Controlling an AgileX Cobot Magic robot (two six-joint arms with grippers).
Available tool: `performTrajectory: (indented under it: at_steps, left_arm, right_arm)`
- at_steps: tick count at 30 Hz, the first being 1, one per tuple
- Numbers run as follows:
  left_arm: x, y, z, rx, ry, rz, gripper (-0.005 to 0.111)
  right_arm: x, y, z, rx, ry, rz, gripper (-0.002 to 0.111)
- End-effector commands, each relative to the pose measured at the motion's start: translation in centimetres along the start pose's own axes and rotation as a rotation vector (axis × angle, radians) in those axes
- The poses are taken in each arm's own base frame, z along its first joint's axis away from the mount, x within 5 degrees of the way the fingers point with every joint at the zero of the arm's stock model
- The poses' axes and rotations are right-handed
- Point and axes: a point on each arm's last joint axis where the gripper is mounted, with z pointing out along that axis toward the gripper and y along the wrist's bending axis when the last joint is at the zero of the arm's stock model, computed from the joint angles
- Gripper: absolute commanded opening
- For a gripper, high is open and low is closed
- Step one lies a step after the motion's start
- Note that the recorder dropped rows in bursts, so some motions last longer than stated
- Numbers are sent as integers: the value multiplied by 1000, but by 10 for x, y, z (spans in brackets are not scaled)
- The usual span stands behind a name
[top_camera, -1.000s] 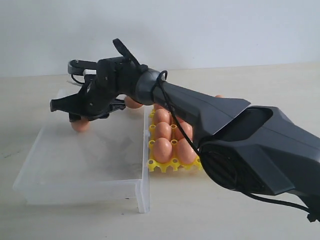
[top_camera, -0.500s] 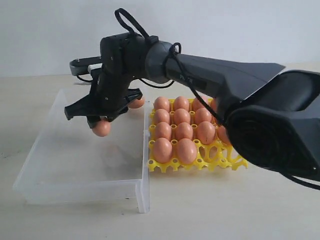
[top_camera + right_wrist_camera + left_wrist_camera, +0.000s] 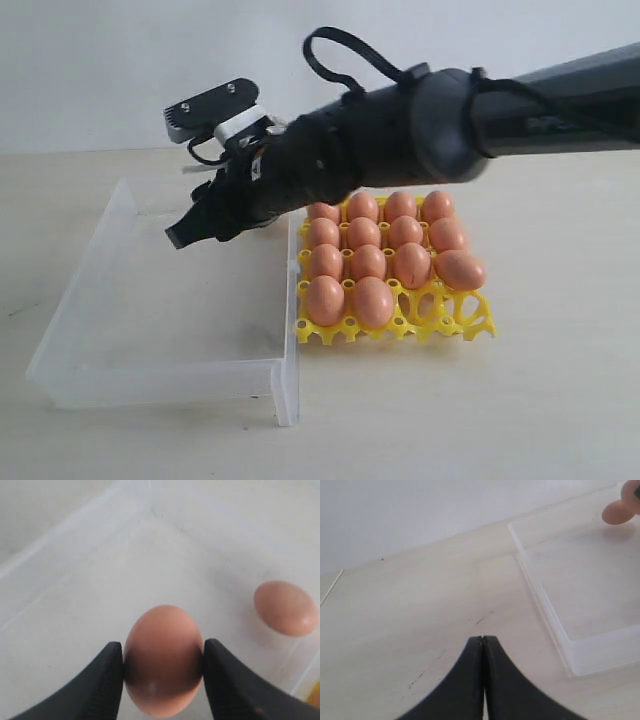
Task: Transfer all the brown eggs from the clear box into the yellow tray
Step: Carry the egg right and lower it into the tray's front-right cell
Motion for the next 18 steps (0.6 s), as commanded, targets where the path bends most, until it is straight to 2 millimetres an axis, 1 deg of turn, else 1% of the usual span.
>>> performTrajectory:
  at_steps: [1, 2, 3, 6, 7, 8, 9, 10, 11, 12, 13, 15, 16, 18]
  left_arm:
    - [-2, 0, -1, -2, -18, -6, 0]
    - [-2, 0, -1, -2, -18, -6, 0]
    - [-2, 0, -1, -2, -18, -6, 0]
    - [-2, 0, -1, -2, -18, -6, 0]
    - [-2, 0, -1, -2, -18, -6, 0]
    - [-2, 0, -1, -2, -18, -6, 0]
    - [-2, 0, -1, -2, -18, -6, 0]
    - [-2, 0, -1, -2, -18, -6, 0]
    - [-2, 0, -1, -2, -18, -6, 0]
    - [-2, 0, -1, -2, -18, -6, 0]
    - [-2, 0, -1, -2, -18, -6, 0]
    - [-2, 0, -1, -2, -18, -6, 0]
    - [-2, 0, -1, -2, -18, -6, 0]
    - [-2, 0, -1, -2, -18, -6, 0]
  right_arm:
    - [14, -8, -34, 33, -267, -1, 0]
    - [18, -11, -42, 41, -301, 3, 0]
    - [32, -16, -55, 56, -336, 10, 0]
    - [56, -26, -74, 88, -353, 30, 0]
    - [68, -35, -88, 115, -362, 45, 0]
    - [76, -40, -94, 131, -360, 55, 0]
    - [91, -49, -108, 161, -349, 73, 0]
    - [100, -52, -113, 174, -338, 83, 0]
    - [118, -55, -123, 192, -307, 97, 0]
    - [126, -57, -127, 201, -296, 105, 0]
    - [141, -62, -134, 230, -279, 143, 0]
    - [159, -65, -137, 256, -238, 182, 0]
    - [167, -64, -135, 254, -212, 180, 0]
    - [173, -64, -129, 254, -193, 179, 0]
